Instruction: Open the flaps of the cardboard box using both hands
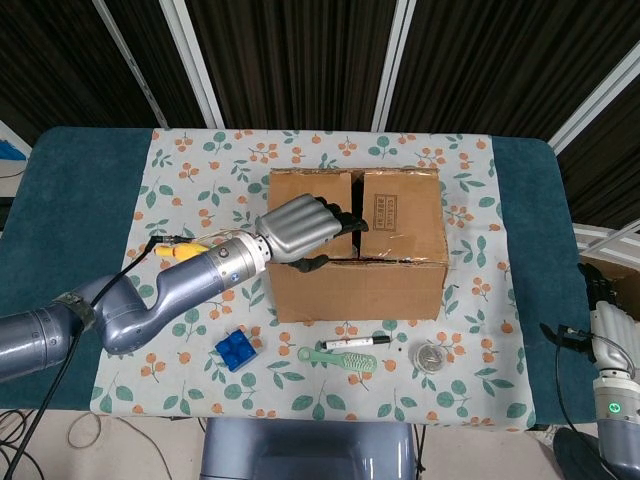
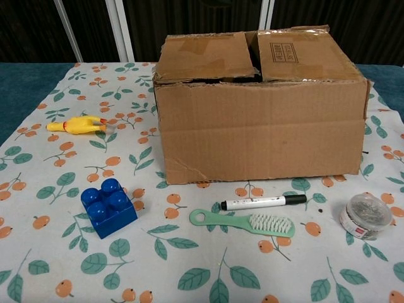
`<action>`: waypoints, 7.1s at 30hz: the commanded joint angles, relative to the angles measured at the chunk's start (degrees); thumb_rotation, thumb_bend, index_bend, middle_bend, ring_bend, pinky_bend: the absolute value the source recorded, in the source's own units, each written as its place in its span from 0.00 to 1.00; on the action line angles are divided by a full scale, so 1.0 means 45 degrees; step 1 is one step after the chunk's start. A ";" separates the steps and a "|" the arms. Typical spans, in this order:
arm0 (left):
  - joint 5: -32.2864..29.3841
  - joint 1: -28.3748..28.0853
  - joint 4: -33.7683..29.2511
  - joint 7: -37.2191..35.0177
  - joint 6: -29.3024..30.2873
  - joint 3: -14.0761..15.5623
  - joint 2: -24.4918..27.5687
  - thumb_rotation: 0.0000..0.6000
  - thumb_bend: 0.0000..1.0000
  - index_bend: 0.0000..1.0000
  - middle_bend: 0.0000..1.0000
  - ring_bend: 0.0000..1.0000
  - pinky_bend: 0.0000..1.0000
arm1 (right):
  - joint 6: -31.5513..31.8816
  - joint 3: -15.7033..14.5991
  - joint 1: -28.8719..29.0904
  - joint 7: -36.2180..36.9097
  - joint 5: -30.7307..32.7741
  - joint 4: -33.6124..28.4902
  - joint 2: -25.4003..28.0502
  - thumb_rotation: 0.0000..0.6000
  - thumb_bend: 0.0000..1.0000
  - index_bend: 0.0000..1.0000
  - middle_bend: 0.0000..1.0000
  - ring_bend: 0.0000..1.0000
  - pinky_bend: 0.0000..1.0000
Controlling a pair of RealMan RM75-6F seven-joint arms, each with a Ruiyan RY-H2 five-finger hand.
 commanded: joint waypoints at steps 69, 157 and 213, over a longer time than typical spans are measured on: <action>-0.1104 -0.4753 0.4296 0.2100 -0.2846 0.3244 -0.2093 1.00 0.81 0.25 0.47 0.47 0.53 | -0.0123 0.0087 0.0044 0.0227 0.0149 0.0086 -0.0015 1.00 0.26 0.00 0.00 0.00 0.21; -0.2478 0.2583 -0.1282 0.2663 0.4607 0.4287 0.3475 1.00 0.13 0.01 0.01 0.05 0.15 | 0.0036 0.0004 0.0059 -0.0049 -0.0019 -0.0009 -0.0043 1.00 0.26 0.00 0.00 0.00 0.21; -0.0006 1.2054 -0.0874 0.1080 1.2388 0.2432 0.0019 1.00 0.10 0.00 0.00 0.01 0.11 | -0.7450 0.2208 1.0010 -0.3201 -0.3208 0.0860 0.1940 1.00 1.00 0.22 0.15 0.10 0.22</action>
